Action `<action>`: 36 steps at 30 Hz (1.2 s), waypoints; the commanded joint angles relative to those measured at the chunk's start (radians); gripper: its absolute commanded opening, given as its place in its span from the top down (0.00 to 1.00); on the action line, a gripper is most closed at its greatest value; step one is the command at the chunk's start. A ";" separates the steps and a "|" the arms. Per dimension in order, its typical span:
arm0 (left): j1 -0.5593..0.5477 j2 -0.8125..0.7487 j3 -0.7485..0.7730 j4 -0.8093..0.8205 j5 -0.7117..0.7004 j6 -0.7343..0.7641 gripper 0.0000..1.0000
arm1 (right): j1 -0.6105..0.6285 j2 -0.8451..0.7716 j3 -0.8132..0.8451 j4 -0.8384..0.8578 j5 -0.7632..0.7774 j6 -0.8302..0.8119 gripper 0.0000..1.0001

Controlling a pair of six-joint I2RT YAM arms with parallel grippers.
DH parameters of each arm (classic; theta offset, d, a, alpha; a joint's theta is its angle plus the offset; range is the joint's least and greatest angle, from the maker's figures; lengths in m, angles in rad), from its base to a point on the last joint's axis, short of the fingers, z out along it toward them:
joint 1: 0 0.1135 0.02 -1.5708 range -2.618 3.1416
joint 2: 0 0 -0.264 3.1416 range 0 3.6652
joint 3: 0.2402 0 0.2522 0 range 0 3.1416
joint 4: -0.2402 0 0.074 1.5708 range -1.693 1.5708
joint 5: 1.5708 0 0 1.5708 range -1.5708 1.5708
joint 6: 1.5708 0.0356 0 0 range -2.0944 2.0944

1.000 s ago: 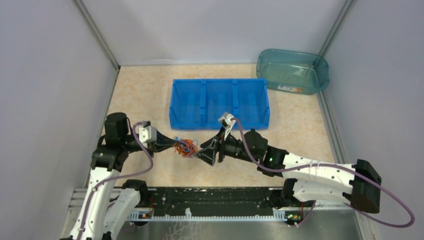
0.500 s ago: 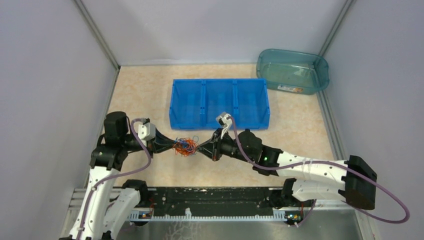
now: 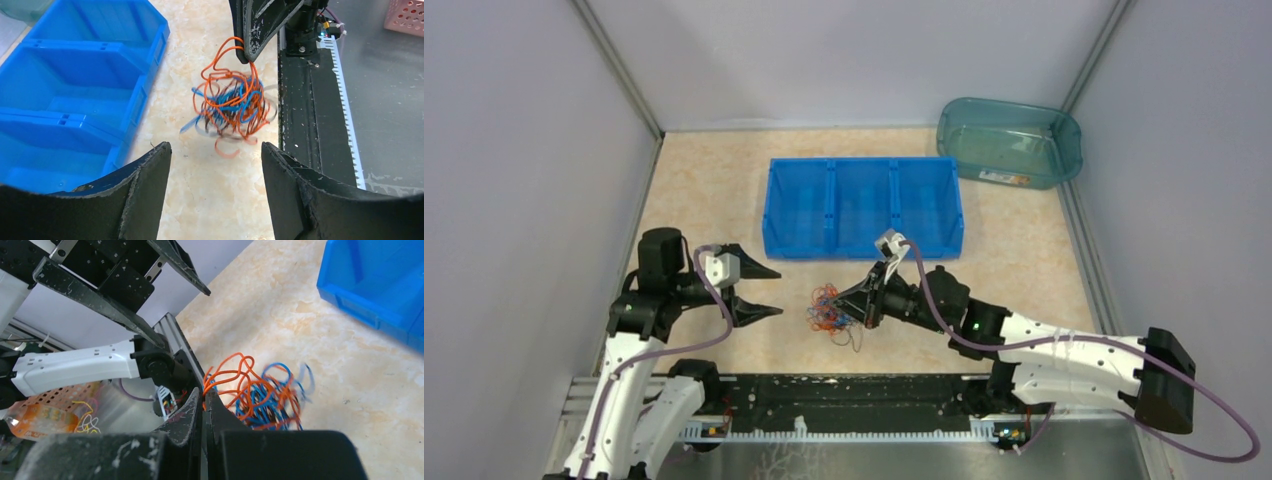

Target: Untangle the cables

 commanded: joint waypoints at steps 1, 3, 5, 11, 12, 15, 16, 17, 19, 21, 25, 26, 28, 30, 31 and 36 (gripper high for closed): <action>-0.008 -0.009 -0.027 -0.020 0.042 0.023 0.28 | 0.008 0.018 0.058 0.049 -0.062 0.005 1.00; -0.011 -0.013 -0.035 -0.012 0.037 0.027 0.28 | 0.008 0.040 0.073 0.057 -0.090 0.005 1.00; -0.017 -0.010 -0.036 -0.011 0.036 0.022 0.28 | 0.007 0.069 0.091 0.062 -0.108 0.007 1.00; -0.033 -0.015 -0.037 -0.010 0.024 0.030 0.31 | 0.007 0.143 0.133 0.112 -0.135 0.012 1.00; -0.037 -0.027 -0.038 -0.010 0.015 0.041 0.31 | 0.008 0.152 0.139 0.119 -0.139 0.013 1.00; -0.042 -0.038 -0.047 -0.009 -0.012 0.051 0.34 | 0.008 0.180 0.158 0.128 -0.155 0.013 1.00; -0.043 -0.038 -0.051 -0.011 -0.018 0.052 0.35 | 0.008 0.189 0.164 0.131 -0.161 0.013 1.00; -0.042 -0.038 -0.055 -0.009 -0.022 0.055 0.36 | 0.008 0.197 0.170 0.134 -0.169 0.013 1.00; -0.044 -0.038 -0.060 -0.001 -0.028 0.053 0.38 | 0.009 0.213 0.183 0.138 -0.184 0.014 1.00; -0.044 -0.032 -0.051 0.007 -0.024 0.045 0.39 | 0.009 0.231 0.196 0.139 -0.210 0.012 1.00; -0.044 -0.006 -0.012 -0.004 0.018 0.043 0.42 | 0.008 0.255 0.222 0.120 -0.267 -0.002 1.00; -0.045 0.001 -0.004 -0.007 0.024 0.043 0.43 | 0.008 0.259 0.226 0.117 -0.285 -0.005 1.00; -0.047 0.018 0.012 -0.037 0.035 0.063 0.44 | 0.008 0.267 0.240 0.107 -0.314 -0.009 1.00; -0.055 0.043 0.033 -0.100 0.048 0.110 0.45 | 0.011 0.276 0.255 0.091 -0.336 -0.015 1.00; -0.060 0.055 0.043 -0.133 0.053 0.130 0.46 | 0.012 0.278 0.261 0.083 -0.343 -0.018 1.00; -0.085 0.080 0.068 -0.209 0.036 0.193 0.45 | 0.016 0.289 0.279 0.062 -0.377 -0.029 1.00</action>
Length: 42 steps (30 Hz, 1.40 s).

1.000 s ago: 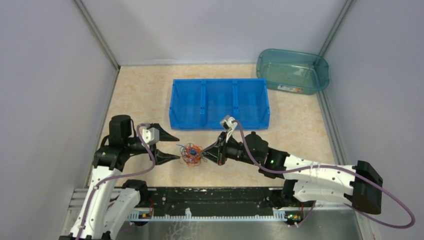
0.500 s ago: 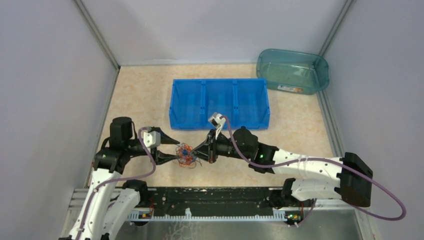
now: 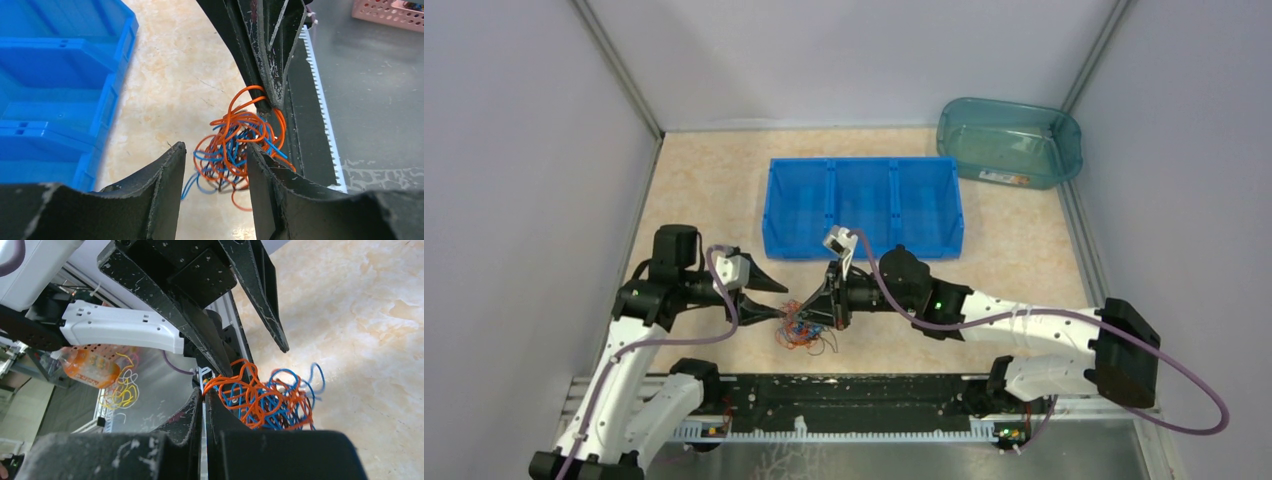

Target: Untangle the cables

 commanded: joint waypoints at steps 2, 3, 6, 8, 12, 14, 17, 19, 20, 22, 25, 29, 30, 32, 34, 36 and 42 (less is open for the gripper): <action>-0.025 0.007 0.045 -0.093 0.024 0.083 0.45 | 0.014 0.015 0.078 0.014 -0.063 -0.027 1.00; -0.028 0.009 0.046 -0.095 0.021 0.082 0.46 | 0.015 0.017 0.081 0.013 -0.063 -0.029 1.00; -0.041 0.009 0.049 -0.095 0.012 0.080 0.48 | 0.015 0.015 0.089 0.008 -0.041 -0.030 1.00; -0.054 0.004 0.042 -0.095 -0.003 0.080 0.50 | 0.016 0.007 0.090 0.005 -0.023 -0.033 1.00; -0.068 -0.022 0.026 -0.095 -0.053 0.098 0.61 | 0.016 -0.019 0.078 -0.002 0.017 -0.043 1.00; -0.068 -0.030 0.026 -0.094 -0.062 0.099 0.66 | 0.016 -0.036 0.065 -0.001 0.030 -0.047 1.00; -0.068 -0.039 0.034 -0.093 -0.049 0.092 0.65 | 0.017 -0.051 0.056 -0.004 0.026 -0.050 1.00; -0.068 -0.040 0.051 -0.098 -0.039 0.075 0.60 | 0.016 -0.053 0.053 -0.012 0.023 -0.051 1.00; -0.069 -0.037 0.062 -0.115 -0.034 0.083 0.57 | 0.016 -0.055 0.051 -0.014 0.019 -0.052 1.00; -0.069 -0.022 0.090 -0.167 -0.025 0.116 0.46 | 0.016 -0.055 0.048 -0.014 0.008 -0.053 1.00; -0.069 0.009 0.152 -0.261 -0.026 0.180 0.34 | 0.016 -0.054 0.050 -0.018 -0.007 -0.053 1.00; -0.069 0.044 0.217 -0.307 -0.044 0.203 0.31 | 0.016 -0.049 0.054 -0.024 -0.029 -0.054 1.00; -0.069 0.049 0.226 -0.308 -0.045 0.206 0.31 | 0.017 -0.046 0.056 -0.023 -0.033 -0.055 1.00; -0.069 0.053 0.236 -0.304 -0.043 0.204 0.31 | 0.016 -0.043 0.059 -0.020 -0.039 -0.054 1.00; -0.069 0.056 0.236 -0.295 -0.038 0.201 0.32 | 0.017 -0.037 0.065 -0.019 -0.045 -0.054 1.00; -0.068 0.043 0.216 -0.251 -0.045 0.168 0.35 | 0.016 -0.032 0.069 -0.014 -0.050 -0.050 1.00; -0.071 -0.091 0.035 0.106 -0.112 -0.104 0.46 | 0.016 -0.013 0.085 0.006 -0.050 -0.046 1.00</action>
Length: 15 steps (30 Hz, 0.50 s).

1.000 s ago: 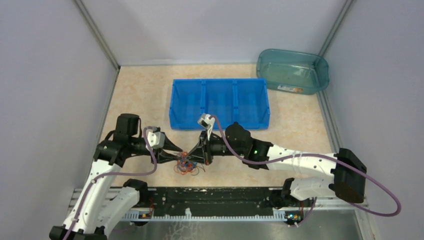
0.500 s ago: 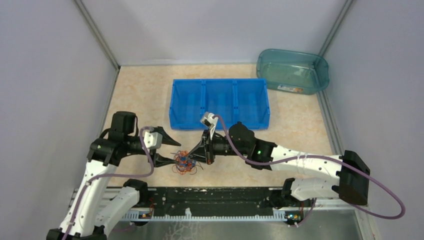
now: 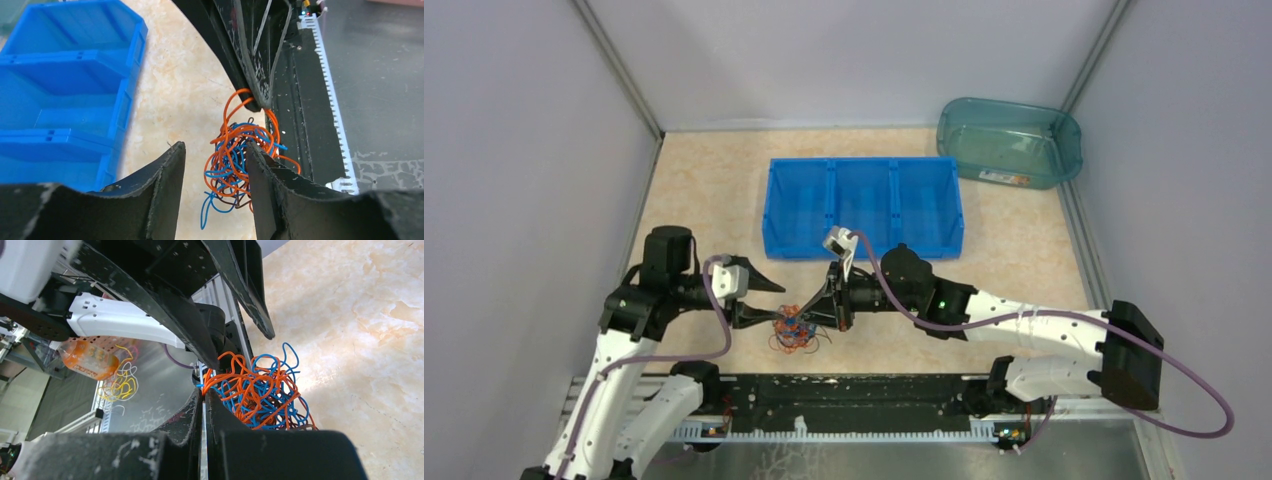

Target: Untangle the cables

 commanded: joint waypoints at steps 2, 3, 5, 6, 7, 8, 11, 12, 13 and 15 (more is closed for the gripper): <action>-0.005 -0.102 -0.111 0.269 -0.034 -0.207 0.47 | 0.015 0.019 0.066 0.072 -0.018 -0.007 1.00; -0.004 -0.104 -0.115 0.267 -0.029 -0.214 0.47 | 0.014 0.023 0.068 0.075 -0.019 -0.006 1.00; -0.006 -0.095 -0.112 0.239 -0.020 -0.202 0.47 | 0.014 0.033 0.074 0.081 -0.018 -0.007 1.00; -0.006 -0.089 -0.111 0.227 -0.019 -0.197 0.47 | 0.015 0.038 0.076 0.084 -0.017 -0.007 1.00; -0.007 -0.085 -0.114 0.224 -0.020 -0.196 0.48 | 0.014 0.043 0.079 0.086 -0.017 -0.006 1.00; -0.008 -0.083 -0.116 0.223 -0.017 -0.196 0.48 | 0.015 0.047 0.084 0.089 -0.019 -0.005 1.00; -0.010 -0.081 -0.130 0.222 -0.003 -0.198 0.48 | 0.015 0.057 0.090 0.097 -0.016 -0.003 1.00; -0.013 -0.079 -0.134 0.220 -0.006 -0.194 0.49 | 0.015 0.059 0.090 0.097 -0.014 -0.002 1.00; -0.014 -0.075 -0.137 0.207 -0.011 -0.175 0.50 | 0.015 0.059 0.091 0.098 -0.011 -0.003 1.00; -0.015 -0.064 -0.136 0.169 -0.027 -0.115 0.53 | 0.015 0.057 0.090 0.097 -0.004 -0.004 1.00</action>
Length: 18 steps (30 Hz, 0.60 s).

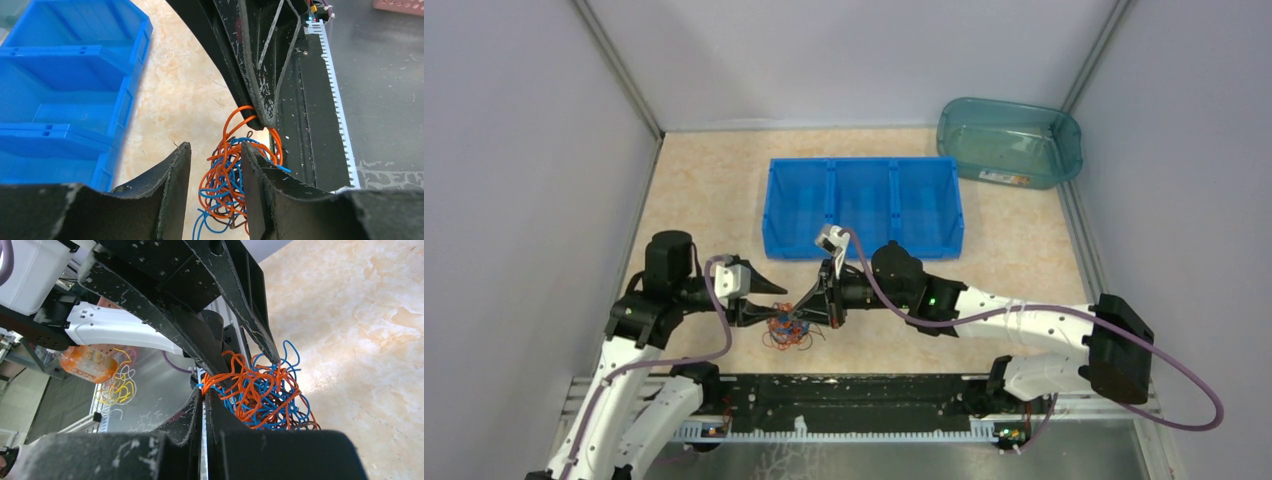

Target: Untangle the cables

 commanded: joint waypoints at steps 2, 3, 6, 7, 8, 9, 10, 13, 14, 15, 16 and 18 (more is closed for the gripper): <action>-0.009 0.024 -0.004 -0.080 -0.012 0.084 0.56 | 0.015 -0.010 0.058 0.070 0.004 -0.006 1.00; -0.009 0.026 0.000 -0.086 -0.015 0.093 0.59 | 0.014 -0.014 0.057 0.068 0.006 -0.007 1.00; -0.009 0.016 0.003 -0.089 -0.036 0.118 0.66 | 0.014 -0.022 0.051 0.066 0.008 -0.009 1.00; -0.009 0.012 0.001 -0.089 -0.043 0.127 0.67 | 0.014 -0.024 0.051 0.065 0.009 -0.008 1.00; -0.009 0.008 0.000 -0.089 -0.047 0.134 0.69 | 0.015 -0.024 0.049 0.064 0.007 -0.008 1.00; -0.008 0.005 0.001 -0.088 -0.053 0.139 0.71 | 0.015 -0.026 0.048 0.064 0.006 -0.008 1.00; -0.009 0.000 0.003 -0.087 -0.057 0.143 0.72 | 0.015 -0.027 0.046 0.064 0.006 -0.008 1.00; -0.009 -0.015 0.002 -0.059 -0.072 0.135 0.79 | 0.015 -0.033 0.042 0.064 0.010 -0.007 1.00; -0.009 -0.023 -0.001 -0.030 -0.081 0.112 0.81 | 0.015 -0.033 0.040 0.064 0.010 -0.008 1.00; -0.009 -0.033 -0.007 0.010 -0.091 0.082 0.85 | 0.014 -0.034 0.038 0.066 0.009 -0.006 1.00; -0.009 -0.045 -0.012 0.051 -0.099 0.047 0.88 | 0.015 -0.035 0.037 0.067 0.007 -0.004 1.00; -0.009 -0.071 -0.031 0.141 -0.108 -0.038 0.92 | 0.015 -0.034 0.031 0.071 0.003 0.002 1.00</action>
